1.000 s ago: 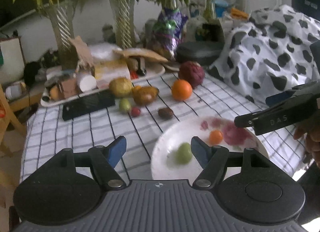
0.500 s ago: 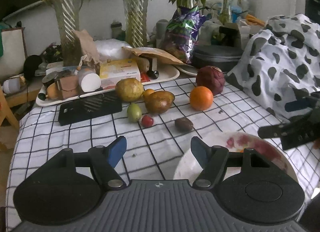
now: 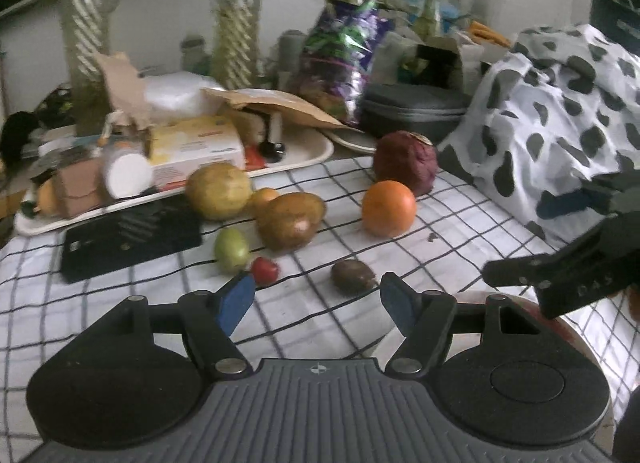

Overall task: Organize fruits
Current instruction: 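Reach the left tool to the brown fruit and close on it, then grasp the large orange with the right tool while left tool holds brown fruit, then carry both fruits to the plate and open both tools to release them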

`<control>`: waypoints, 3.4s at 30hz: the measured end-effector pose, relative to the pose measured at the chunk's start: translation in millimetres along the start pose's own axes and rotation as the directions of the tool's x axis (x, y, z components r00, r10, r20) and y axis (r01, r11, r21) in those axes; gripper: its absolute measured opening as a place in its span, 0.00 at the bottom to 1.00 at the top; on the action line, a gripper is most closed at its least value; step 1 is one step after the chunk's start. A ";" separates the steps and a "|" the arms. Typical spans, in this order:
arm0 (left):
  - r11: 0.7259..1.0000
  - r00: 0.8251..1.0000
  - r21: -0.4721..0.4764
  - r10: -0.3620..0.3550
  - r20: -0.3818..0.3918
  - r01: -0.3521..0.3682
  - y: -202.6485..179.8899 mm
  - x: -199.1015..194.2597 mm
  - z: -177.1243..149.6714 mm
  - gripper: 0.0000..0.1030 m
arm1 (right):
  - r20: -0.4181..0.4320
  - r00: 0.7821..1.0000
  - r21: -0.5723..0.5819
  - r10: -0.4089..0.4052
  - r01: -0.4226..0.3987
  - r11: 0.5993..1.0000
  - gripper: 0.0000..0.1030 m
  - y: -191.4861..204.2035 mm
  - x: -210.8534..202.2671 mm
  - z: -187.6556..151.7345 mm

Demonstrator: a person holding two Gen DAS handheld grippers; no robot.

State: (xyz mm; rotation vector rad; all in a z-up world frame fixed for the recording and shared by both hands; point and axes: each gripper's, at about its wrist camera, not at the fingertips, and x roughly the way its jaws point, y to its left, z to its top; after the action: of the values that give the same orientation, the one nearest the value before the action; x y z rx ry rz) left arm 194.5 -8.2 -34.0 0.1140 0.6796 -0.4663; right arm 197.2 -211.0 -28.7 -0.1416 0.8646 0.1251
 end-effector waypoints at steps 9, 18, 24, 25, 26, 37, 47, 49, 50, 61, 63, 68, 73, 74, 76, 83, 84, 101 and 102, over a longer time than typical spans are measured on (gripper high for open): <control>0.994 0.994 0.036 -0.098 -0.053 0.100 -1.9 35.7 8.0 0.55 | -0.017 1.000 -0.001 -0.011 0.011 1.000 1.00 -8.4 21.2 13.5; 0.987 0.984 0.063 -0.139 -0.111 0.146 -2.4 58.5 8.3 0.44 | -0.019 1.000 -0.009 -0.016 0.016 1.000 1.00 -11.3 33.8 23.6; 0.986 0.983 0.085 -0.132 -0.124 0.143 -4.1 60.3 9.0 0.31 | -0.021 1.000 -0.007 -0.010 0.010 1.000 1.00 -10.4 39.2 26.9; 0.986 0.985 0.092 -0.129 -0.118 0.140 -4.5 58.8 9.4 0.31 | -0.022 1.000 -0.009 -0.009 0.009 1.000 1.00 -9.7 40.4 27.4; 0.986 0.986 0.094 -0.123 -0.114 0.134 -4.6 57.8 10.5 0.31 | -0.022 1.000 -0.009 -0.006 0.006 1.000 1.00 -9.1 41.7 27.8; 0.998 0.999 0.052 -0.038 -0.037 0.040 10.3 41.1 24.1 0.30 | 0.031 0.993 0.025 0.110 -0.110 0.994 1.00 -3.2 58.7 38.5; 0.999 0.999 0.028 -0.024 -0.027 0.025 19.6 36.6 25.2 0.30 | 0.054 0.973 0.117 0.224 -0.229 0.966 0.81 -1.1 84.2 49.5; 0.999 0.999 0.026 -0.025 -0.026 0.025 19.9 36.5 25.3 0.30 | 0.051 0.972 0.120 0.229 -0.233 0.965 0.77 -0.7 89.6 51.3; 0.999 0.999 0.024 -0.026 -0.026 0.027 20.3 36.3 24.9 0.30 | 0.044 0.973 0.121 0.226 -0.229 0.966 0.70 -0.9 92.1 51.7; 0.999 0.999 0.015 -0.036 -0.026 0.036 19.5 29.4 18.8 0.30 | 0.039 0.968 0.106 0.250 -0.252 0.962 0.52 -2.8 77.7 49.6; 0.999 0.999 0.011 -0.034 -0.025 0.034 19.0 27.4 17.1 0.30 | 0.047 0.966 0.099 0.252 -0.256 0.962 0.52 -2.9 69.6 48.5; 1.000 0.999 0.001 -0.029 -0.015 0.029 16.3 14.0 11.7 0.30 | 0.070 0.962 0.073 0.264 -0.269 0.960 0.52 -4.2 47.6 42.8; 1.000 1.000 -0.002 -0.025 0.000 0.025 10.2 -2.5 5.3 0.30 | 0.088 0.957 0.072 0.278 -0.284 0.956 0.52 -7.8 26.8 35.1; 1.000 1.000 -0.002 -0.025 0.003 0.025 8.4 -6.2 3.8 0.30 | 0.090 0.956 0.075 0.279 -0.285 0.955 0.52 -8.6 22.2 33.0; 1.000 1.000 0.000 -0.030 0.008 0.030 5.0 -12.4 1.1 0.30 | 0.097 0.955 0.074 0.281 -0.288 0.955 0.52 -9.3 12.5 28.1; 0.999 0.999 0.007 -0.043 0.021 0.043 -9.5 -37.0 -11.6 0.30 | 0.107 0.951 0.084 0.291 -0.300 0.950 0.52 -9.0 -17.1 10.1; 0.999 0.999 0.007 -0.044 0.020 0.043 -11.4 -40.1 -13.5 0.30 | 0.106 0.951 0.081 0.290 -0.299 0.951 0.52 -8.2 -21.0 7.1; 0.996 0.996 0.062 -0.055 -0.077 0.060 -53.5 -77.7 -51.5 0.30 | 0.011 0.956 0.034 0.293 -0.293 0.956 0.53 11.3 -67.8 -48.1; 0.996 0.995 0.069 -0.047 -0.089 0.053 -55.6 -77.7 -53.1 0.30 | 0.003 0.957 0.037 0.291 -0.291 0.956 0.53 11.7 -68.1 -50.1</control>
State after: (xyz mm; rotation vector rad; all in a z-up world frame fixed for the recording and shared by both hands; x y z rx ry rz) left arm 85.9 -15.1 -23.6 0.1858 0.7527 -0.5362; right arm 114.1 -211.8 -9.5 0.0215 0.8859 0.3852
